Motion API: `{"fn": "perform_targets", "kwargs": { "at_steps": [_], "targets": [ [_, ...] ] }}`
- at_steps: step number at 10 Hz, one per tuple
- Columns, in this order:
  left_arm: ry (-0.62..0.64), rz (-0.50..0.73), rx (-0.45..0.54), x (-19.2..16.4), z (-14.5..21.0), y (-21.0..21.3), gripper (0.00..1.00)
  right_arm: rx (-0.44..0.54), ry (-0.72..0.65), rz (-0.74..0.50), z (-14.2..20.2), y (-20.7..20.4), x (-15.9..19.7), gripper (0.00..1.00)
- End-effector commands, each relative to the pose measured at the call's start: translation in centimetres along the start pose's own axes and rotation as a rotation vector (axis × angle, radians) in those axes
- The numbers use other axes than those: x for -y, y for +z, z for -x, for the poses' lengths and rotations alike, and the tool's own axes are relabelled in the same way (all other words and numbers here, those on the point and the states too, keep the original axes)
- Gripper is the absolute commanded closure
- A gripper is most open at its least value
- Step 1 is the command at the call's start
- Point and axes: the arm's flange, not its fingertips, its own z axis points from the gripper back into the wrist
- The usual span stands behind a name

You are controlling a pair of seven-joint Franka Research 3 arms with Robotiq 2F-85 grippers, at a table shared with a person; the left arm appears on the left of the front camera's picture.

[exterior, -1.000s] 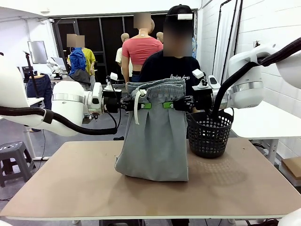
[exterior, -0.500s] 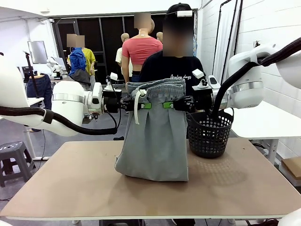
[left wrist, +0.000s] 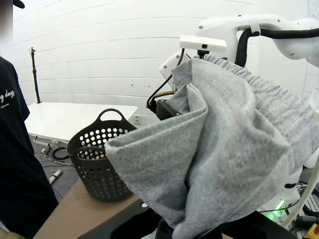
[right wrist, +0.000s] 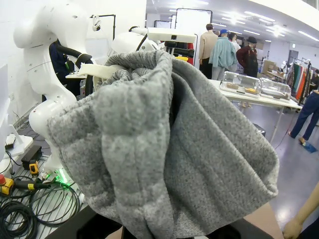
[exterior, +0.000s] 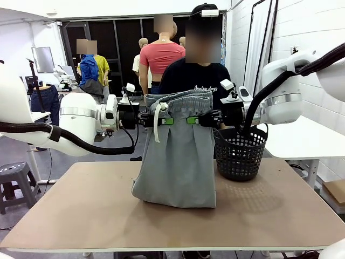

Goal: Fold the training pants.
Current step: Fold the Training pants in half.

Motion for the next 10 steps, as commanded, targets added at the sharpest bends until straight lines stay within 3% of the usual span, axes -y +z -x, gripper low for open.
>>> {"fn": "perform_targets", "kwargs": {
  "at_steps": [1,10],
  "targets": [
    [0.001,-0.009,-0.001,0.06,-0.34,-0.13,1.0,0.015,-0.005,0.007,-0.02,-0.13,-0.34,1.0],
    [0.0,0.0,0.0,0.0,0.0,0.0,1.0,0.0,0.0,0.0,0.0,0.0,0.0,1.0]
  ]
}}
